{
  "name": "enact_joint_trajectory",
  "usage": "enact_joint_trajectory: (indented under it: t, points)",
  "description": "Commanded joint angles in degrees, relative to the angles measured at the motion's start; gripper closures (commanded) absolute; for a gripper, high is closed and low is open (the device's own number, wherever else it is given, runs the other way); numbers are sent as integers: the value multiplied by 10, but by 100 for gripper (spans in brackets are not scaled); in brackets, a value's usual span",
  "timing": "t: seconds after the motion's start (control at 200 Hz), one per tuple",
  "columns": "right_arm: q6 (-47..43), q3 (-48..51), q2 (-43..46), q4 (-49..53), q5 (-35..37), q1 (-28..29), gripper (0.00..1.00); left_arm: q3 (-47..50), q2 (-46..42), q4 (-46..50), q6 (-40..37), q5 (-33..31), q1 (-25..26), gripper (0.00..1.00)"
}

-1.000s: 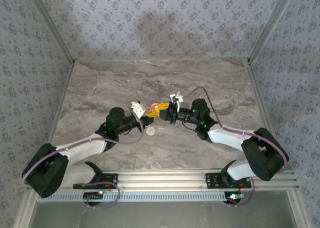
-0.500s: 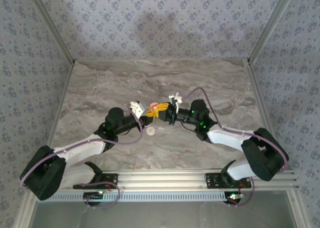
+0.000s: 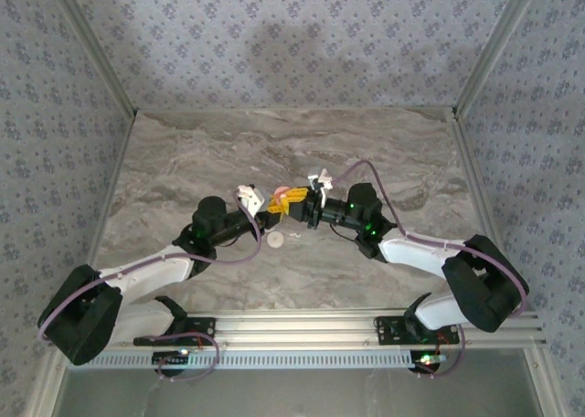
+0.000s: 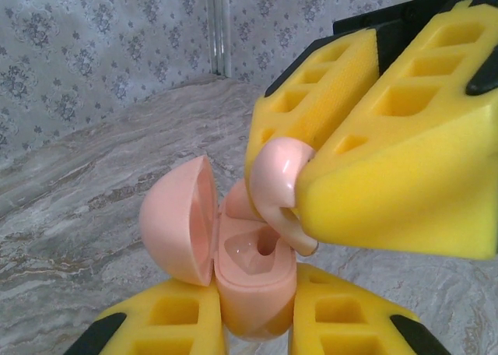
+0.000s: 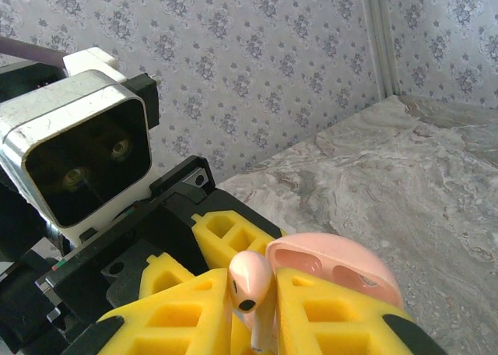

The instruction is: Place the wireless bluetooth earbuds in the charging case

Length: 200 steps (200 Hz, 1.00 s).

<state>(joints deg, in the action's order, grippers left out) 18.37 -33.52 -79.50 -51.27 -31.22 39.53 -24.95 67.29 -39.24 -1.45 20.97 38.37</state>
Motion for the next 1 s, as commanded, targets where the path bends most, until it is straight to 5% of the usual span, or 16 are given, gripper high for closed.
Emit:
enact_joint_trajectory:
  t: [0.0, 0.45, 0.994]
  points:
    - [-13, -8, 0, -20, 15, 5, 79, -5, -1, -29, 2, 18, 4, 100]
    - [-9, -2, 29, 9, 17, 0, 79, 4, -6, -9, -6, -3, 4, 100]
    - [19, 5, 200, 519, 100, -69, 79, 61, -42, -14, -81, 20, 14, 100]
